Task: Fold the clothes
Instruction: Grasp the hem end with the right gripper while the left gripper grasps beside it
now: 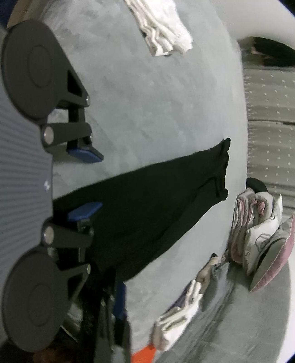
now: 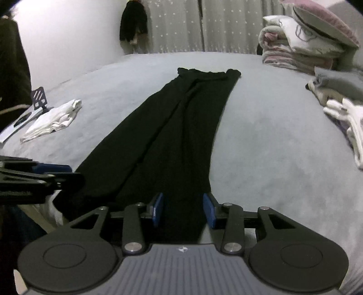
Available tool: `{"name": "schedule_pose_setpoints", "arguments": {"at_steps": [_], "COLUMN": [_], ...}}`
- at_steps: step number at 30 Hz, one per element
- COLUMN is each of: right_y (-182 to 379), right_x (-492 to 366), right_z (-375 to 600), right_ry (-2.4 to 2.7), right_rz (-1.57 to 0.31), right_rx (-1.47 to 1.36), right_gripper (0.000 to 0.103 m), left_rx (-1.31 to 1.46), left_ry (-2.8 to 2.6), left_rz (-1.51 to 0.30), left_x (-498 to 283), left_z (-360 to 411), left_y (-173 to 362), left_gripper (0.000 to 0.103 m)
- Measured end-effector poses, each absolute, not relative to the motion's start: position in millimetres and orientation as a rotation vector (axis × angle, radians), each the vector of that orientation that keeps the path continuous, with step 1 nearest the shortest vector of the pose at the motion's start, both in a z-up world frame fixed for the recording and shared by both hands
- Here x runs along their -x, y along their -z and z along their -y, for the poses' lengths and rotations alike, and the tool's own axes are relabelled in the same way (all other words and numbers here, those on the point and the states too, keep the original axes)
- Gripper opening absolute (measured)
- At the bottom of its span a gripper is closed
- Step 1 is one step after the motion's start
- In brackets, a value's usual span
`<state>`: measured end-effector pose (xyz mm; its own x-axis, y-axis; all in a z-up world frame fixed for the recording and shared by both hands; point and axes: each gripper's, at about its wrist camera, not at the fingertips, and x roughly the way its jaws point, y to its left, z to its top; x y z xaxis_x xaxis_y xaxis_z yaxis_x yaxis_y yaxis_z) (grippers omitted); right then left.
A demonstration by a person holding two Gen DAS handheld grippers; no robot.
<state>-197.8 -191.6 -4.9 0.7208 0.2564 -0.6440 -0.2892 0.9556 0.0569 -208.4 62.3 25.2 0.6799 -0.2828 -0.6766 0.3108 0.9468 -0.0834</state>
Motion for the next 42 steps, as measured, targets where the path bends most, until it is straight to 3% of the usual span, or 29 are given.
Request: {"name": "schedule_pose_setpoints", "arguments": {"at_steps": [3, 10, 17, 20, 24, 27, 29, 30, 34, 42], "right_y": [-2.0, -22.0, -11.0, -1.2, 5.7, 9.3, 12.7, 14.5, 10.8, -11.5], "right_x": [211.4, 246.3, 270.3, 271.3, 268.1, 262.3, 256.2, 252.7, 238.8, 217.8], "right_z": [199.0, 212.1, 174.0, 156.3, 147.4, 146.2, 144.5, 143.3, 149.3, 159.5], "right_ry": [-0.337, -0.353, -0.544, -0.589, -0.588, -0.57, -0.566, -0.567, -0.532, -0.565], "right_rz": [-0.684, -0.549, -0.501, -0.499, -0.491, -0.49, -0.512, -0.53, -0.559, -0.577], "right_rx": [0.003, 0.055, 0.387, 0.489, 0.552, 0.575, 0.602, 0.607, 0.541, 0.404], "right_gripper": [0.039, 0.039, 0.04, 0.04, 0.052, 0.053, 0.053, 0.051, 0.014, 0.013], "left_rx": [-0.08, -0.061, -0.133, -0.12, -0.111, -0.122, -0.131, -0.135, -0.182, -0.434], "left_ry": [0.329, 0.4, 0.446, 0.45, 0.464, 0.496, 0.512, 0.516, 0.529, 0.648], "left_rz": [-0.755, -0.757, -0.771, -0.776, -0.789, -0.805, -0.817, -0.822, -0.815, -0.698], "left_x": [211.9, 220.5, 227.2, 225.6, 224.1, 224.7, 224.9, 225.1, 226.7, 241.9], "left_z": [-62.1, -75.1, -63.1, -65.2, -69.2, -66.9, -65.1, -64.6, -62.2, -37.2], "left_y": [-26.2, -39.6, -37.4, -38.2, -38.2, -37.2, -35.6, -34.9, -33.7, -33.1], "left_gripper": [0.03, 0.031, 0.033, 0.037, 0.044, 0.062, 0.067, 0.069, 0.071, 0.071]}}
